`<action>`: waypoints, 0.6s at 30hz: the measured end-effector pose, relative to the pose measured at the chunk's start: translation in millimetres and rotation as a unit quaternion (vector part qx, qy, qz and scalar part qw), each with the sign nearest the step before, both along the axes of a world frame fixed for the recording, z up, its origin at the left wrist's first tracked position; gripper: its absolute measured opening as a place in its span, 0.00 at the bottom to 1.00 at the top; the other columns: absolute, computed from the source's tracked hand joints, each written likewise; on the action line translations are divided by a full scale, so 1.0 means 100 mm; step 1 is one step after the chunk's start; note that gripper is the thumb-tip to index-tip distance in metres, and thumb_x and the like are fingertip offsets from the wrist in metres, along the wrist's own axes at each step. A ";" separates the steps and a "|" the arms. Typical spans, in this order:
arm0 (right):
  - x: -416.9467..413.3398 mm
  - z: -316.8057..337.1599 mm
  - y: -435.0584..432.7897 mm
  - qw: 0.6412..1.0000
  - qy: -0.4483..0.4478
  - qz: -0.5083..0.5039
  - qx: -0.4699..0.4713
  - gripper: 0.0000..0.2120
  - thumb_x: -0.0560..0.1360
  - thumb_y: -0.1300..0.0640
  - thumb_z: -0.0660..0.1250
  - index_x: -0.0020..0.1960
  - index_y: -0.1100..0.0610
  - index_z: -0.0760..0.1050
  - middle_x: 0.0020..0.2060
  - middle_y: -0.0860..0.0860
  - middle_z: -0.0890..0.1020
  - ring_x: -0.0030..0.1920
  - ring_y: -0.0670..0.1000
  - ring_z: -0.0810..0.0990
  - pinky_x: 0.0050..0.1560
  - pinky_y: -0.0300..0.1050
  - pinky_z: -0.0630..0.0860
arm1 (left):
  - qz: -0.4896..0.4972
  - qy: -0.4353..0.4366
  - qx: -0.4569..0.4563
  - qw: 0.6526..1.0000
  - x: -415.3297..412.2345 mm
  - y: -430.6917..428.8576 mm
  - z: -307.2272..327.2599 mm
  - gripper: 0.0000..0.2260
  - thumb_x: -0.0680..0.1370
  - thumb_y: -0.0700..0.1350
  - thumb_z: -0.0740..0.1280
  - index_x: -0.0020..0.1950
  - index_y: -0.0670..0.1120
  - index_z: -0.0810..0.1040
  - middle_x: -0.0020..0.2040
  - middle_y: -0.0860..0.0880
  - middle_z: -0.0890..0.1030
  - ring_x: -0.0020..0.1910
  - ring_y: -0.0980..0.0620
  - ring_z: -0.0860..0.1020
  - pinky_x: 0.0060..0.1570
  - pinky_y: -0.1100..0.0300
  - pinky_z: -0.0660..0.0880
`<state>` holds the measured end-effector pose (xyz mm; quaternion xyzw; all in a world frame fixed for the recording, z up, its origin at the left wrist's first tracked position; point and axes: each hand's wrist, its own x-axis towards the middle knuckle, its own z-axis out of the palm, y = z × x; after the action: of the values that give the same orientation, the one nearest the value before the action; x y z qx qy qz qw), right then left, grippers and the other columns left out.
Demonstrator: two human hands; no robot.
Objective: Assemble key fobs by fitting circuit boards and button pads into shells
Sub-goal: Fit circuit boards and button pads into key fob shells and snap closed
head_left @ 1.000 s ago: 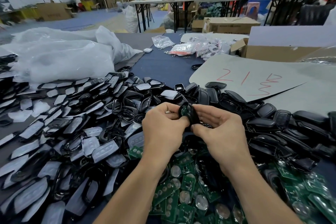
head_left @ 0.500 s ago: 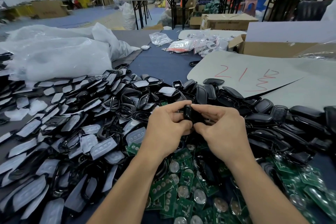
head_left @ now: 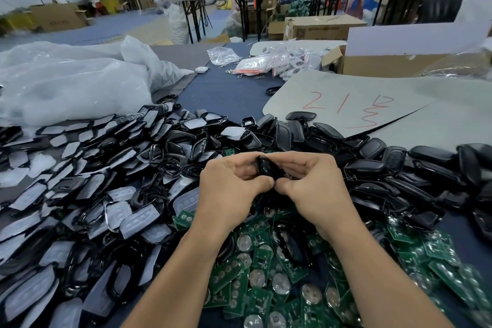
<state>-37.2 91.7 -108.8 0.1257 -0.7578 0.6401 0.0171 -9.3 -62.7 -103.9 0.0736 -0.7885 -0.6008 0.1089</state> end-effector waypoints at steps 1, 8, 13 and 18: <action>0.00 0.00 0.00 1.000 0.006 -0.003 0.008 0.27 0.68 0.76 0.71 0.50 0.44 0.87 0.43 0.36 0.87 0.50 0.33 0.84 0.49 0.23 0.74 | -0.001 0.003 -0.002 1.000 0.00 0.00 0.00 0.21 0.68 0.35 0.81 0.55 0.57 0.88 0.44 0.54 0.89 0.47 0.57 0.87 0.53 0.56 0.83; 0.05 -0.02 -0.04 0.993 0.039 -0.042 0.098 0.23 0.69 0.71 0.72 0.54 0.46 0.88 0.47 0.41 0.88 0.48 0.34 0.84 0.51 0.25 0.76 | 0.005 0.013 -0.005 1.000 0.03 0.00 0.00 0.22 0.66 0.35 0.81 0.52 0.60 0.89 0.43 0.52 0.89 0.45 0.53 0.88 0.52 0.51 0.85; 0.05 -0.04 -0.05 0.990 0.057 -0.054 0.122 0.24 0.69 0.68 0.73 0.56 0.43 0.86 0.50 0.39 0.87 0.49 0.36 0.84 0.55 0.30 0.79 | 0.011 0.030 0.023 0.999 0.01 0.06 0.01 0.16 0.72 0.34 0.78 0.47 0.57 0.89 0.39 0.49 0.88 0.37 0.47 0.88 0.40 0.55 0.85; 0.09 0.03 -0.09 0.988 0.073 -0.036 0.133 0.37 0.67 0.66 0.71 0.47 0.20 0.77 0.37 0.24 0.79 0.50 0.31 0.82 0.49 0.23 0.75 | 0.051 0.028 0.077 0.995 0.01 0.07 0.03 0.14 0.77 0.37 0.75 0.39 0.54 0.89 0.35 0.44 0.87 0.31 0.45 0.86 0.31 0.60 0.82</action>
<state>-28.1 83.1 -105.3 0.1459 -0.8370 0.5215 0.0790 -8.7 -55.8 -100.5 0.1049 -0.7317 -0.6553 0.1557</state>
